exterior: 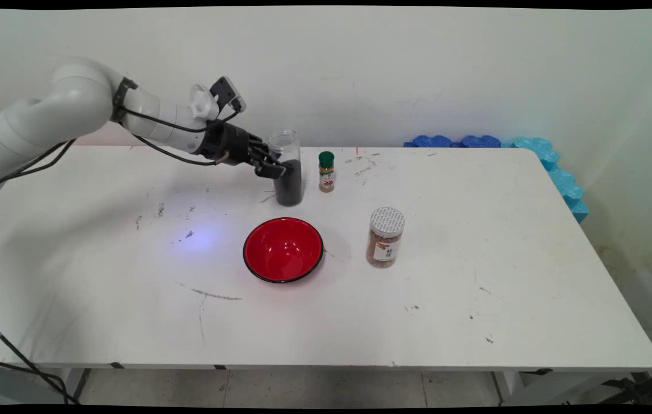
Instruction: Pour the black seasoning powder in the red bowl
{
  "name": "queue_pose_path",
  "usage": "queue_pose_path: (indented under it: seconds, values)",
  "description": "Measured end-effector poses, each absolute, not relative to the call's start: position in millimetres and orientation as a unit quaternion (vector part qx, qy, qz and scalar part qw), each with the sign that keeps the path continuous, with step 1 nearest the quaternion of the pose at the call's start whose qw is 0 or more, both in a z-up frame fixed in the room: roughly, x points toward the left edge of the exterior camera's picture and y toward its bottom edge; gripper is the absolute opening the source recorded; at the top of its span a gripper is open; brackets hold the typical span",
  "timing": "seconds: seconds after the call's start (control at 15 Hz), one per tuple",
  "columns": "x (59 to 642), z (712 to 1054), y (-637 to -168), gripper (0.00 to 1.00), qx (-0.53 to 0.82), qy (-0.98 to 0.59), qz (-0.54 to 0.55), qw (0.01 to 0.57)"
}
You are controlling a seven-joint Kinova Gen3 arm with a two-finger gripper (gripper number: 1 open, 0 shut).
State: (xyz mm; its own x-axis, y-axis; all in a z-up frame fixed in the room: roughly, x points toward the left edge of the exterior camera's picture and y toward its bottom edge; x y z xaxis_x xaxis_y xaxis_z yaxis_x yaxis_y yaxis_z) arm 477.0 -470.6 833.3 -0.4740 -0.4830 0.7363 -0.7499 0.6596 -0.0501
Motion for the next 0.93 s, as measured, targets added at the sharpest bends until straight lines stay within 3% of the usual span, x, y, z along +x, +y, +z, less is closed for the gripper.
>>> queue_pose_path:
  seconds: [0.47,0.93]
  values:
    - [489.9,869.9,-450.1,0.00,0.360,-0.843,0.179,0.356]
    - [512.0,945.9,-411.2,0.00,0.340,-0.849,0.178,0.362]
